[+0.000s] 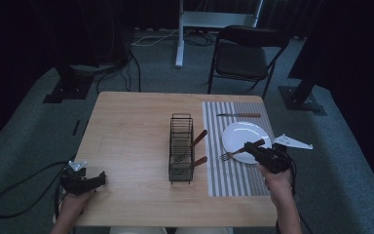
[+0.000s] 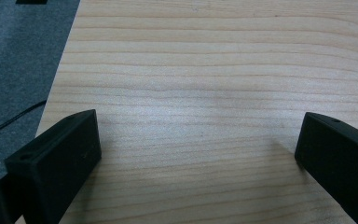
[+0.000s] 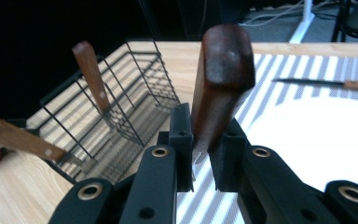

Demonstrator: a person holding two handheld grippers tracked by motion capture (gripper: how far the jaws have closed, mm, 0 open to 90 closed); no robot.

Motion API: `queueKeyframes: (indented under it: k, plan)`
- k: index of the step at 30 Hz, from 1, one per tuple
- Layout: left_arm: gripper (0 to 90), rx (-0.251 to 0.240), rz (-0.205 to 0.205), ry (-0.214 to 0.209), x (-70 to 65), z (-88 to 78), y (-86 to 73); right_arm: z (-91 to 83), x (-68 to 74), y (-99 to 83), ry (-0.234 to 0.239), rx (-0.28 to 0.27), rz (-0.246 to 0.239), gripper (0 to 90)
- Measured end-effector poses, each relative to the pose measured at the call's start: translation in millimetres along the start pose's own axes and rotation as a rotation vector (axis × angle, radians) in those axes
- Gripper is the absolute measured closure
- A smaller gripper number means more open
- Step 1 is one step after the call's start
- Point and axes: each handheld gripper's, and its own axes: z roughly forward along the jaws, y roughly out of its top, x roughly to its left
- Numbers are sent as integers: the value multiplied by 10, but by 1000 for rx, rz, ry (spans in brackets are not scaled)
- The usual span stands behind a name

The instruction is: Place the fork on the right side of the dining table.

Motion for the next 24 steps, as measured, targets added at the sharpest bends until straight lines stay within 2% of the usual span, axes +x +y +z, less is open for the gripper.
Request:
queueKeyframes:
  k: [8, 9, 11, 20, 22, 24]
  plan:
    - [6, 0, -2, 0, -1, 0, 1, -55, -52, -190, -29, -11, 39, 808]
    - [6, 0, -2, 0, -2, 0, 1, -77, -84, -274, -38, -18, 67, 808]
    - [6, 0, -2, 0, -1, 0, 1, -92, -101, -326, -37, -18, 80, 808]
    - [6, 0, -2, 0, -1, 0, 1, -132, -146, -467, -50, -27, 120, 808]
    - [6, 0, -2, 0, -1, 0, 1, -118, -173, -546, -51, -8, 142, 807]
    - [6, 0, -2, 0, -1, 0, 0, -100, -173, -581, -72, 6, 137, 807]
